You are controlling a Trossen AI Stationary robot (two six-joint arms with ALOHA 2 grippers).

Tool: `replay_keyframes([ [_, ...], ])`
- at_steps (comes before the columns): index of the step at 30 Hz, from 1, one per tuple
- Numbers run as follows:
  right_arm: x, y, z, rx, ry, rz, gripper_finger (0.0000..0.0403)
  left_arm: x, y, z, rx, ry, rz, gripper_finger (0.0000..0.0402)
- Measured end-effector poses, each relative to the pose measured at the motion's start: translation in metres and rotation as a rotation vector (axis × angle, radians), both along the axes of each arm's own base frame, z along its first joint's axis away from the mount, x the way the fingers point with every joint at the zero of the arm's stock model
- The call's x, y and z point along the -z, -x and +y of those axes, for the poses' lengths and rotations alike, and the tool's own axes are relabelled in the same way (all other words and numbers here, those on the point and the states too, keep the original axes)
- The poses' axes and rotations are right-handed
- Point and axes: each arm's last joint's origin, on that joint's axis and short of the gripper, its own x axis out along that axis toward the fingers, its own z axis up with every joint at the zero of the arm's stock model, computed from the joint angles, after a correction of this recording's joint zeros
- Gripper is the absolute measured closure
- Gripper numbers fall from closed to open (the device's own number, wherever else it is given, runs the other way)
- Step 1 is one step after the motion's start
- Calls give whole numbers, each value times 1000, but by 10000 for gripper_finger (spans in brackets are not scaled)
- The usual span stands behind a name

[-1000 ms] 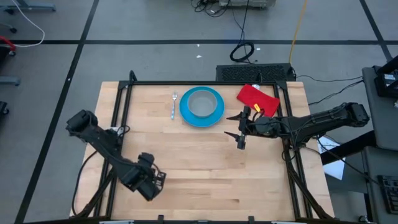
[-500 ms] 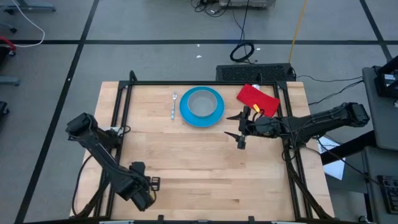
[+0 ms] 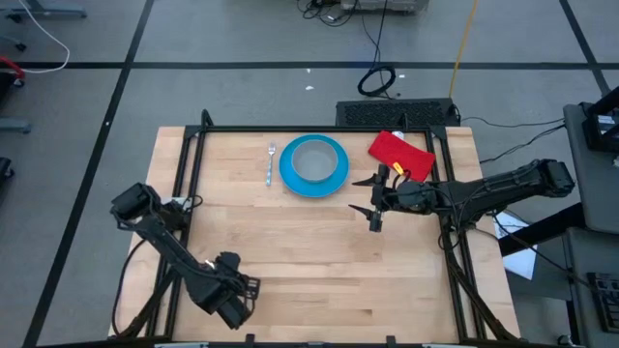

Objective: Pick and place plate/cup/fork/spoon on tray
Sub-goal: Put the yellow spoon into the grey bowl

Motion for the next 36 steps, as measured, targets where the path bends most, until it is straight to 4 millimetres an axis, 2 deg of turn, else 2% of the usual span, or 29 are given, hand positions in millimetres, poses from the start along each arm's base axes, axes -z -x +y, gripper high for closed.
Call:
replay_keyframes([
  [3,-1,0,0,-2,4,-7,124,0,-1,2,-63,18,17,226],
  [9,-1,0,0,-2,3,-7,124,0,0,0,-289,190,190,227],
  [15,-1,0,0,-2,4,-6,124,0,5,-2,-421,169,190,227],
  [27,-1,0,0,-3,5,-6,124,15,2,-2,-479,96,224,227],
  [36,-1,0,0,-2,5,-6,124,28,-2,-8,-507,120,264,227],
])
